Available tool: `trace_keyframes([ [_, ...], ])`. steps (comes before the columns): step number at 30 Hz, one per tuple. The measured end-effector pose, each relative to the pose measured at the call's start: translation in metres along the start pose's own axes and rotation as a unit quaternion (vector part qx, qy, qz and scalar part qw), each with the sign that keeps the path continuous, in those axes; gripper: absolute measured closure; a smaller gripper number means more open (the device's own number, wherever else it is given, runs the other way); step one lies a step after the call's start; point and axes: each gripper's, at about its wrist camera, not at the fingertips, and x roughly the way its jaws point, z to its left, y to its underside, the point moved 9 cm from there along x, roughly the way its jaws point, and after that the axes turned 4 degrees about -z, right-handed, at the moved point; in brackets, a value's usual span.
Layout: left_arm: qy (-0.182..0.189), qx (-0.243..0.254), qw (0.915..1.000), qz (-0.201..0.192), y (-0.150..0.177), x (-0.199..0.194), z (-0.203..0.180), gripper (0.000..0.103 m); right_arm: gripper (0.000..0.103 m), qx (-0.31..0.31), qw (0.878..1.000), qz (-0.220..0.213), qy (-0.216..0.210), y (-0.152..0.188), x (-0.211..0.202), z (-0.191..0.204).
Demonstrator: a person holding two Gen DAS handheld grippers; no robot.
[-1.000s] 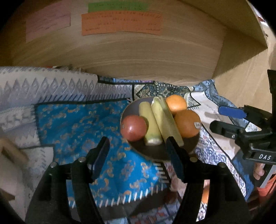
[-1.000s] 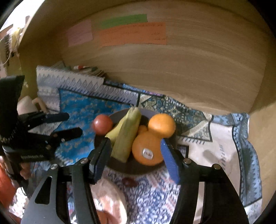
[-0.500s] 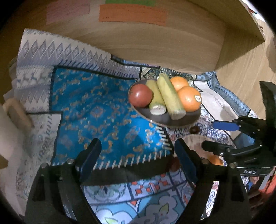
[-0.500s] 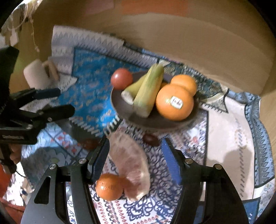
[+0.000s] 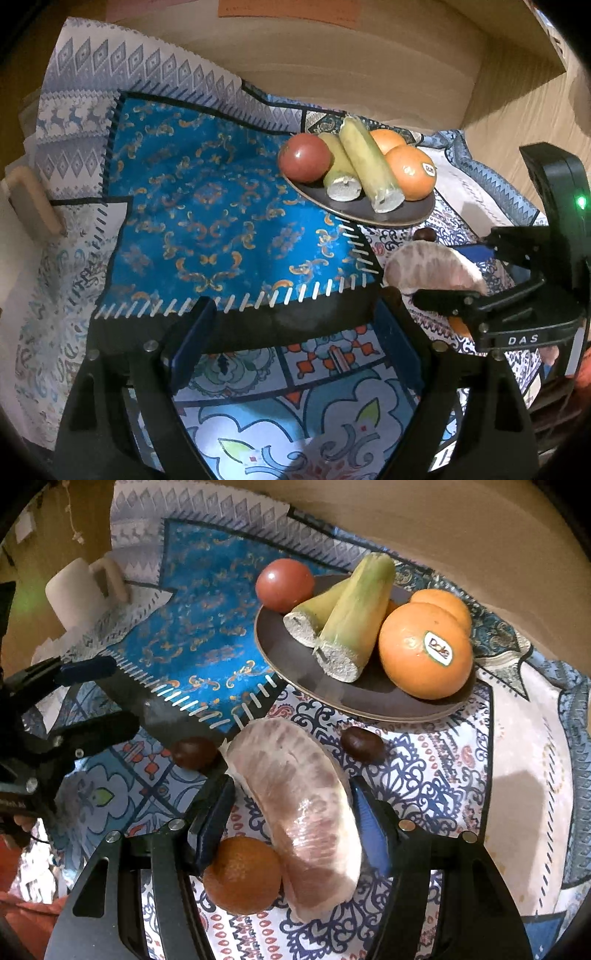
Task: Organize fruits
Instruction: 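Move the right tool to the pink pomelo segment and grasp it, then lift the pomelo segment with the right tool and lower it onto the plate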
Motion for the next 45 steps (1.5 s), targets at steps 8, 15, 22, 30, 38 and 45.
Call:
trace_keyframes([
  [8,0.013,0.02,0.9997,0.005,0.005,0.002,-0.011,0.015,0.048,-0.005,1.0,-0.001,0.001,0.0,0.0,0.0],
  [15,0.028,0.031,0.999,0.012,0.003,0.007,-0.021,0.015,0.07,0.022,0.999,-0.027,-0.014,-0.007,-0.022,-0.013],
  [22,0.035,0.035,0.9986,0.015,0.003,0.01,-0.03,0.015,0.067,0.031,0.999,-0.012,-0.02,-0.002,-0.017,-0.021],
  [30,0.029,0.043,0.9985,0.018,0.004,0.011,-0.028,0.015,0.051,-0.004,1.0,0.021,-0.021,-0.002,0.002,-0.013],
  [38,0.037,0.037,0.9984,0.018,0.006,0.014,-0.029,0.015,0.058,-0.023,0.999,0.027,0.005,-0.01,0.006,-0.011],
  [45,0.047,0.054,0.9972,0.023,0.001,0.017,-0.036,0.021,0.064,0.011,1.0,-0.019,0.022,-0.001,-0.017,-0.025],
])
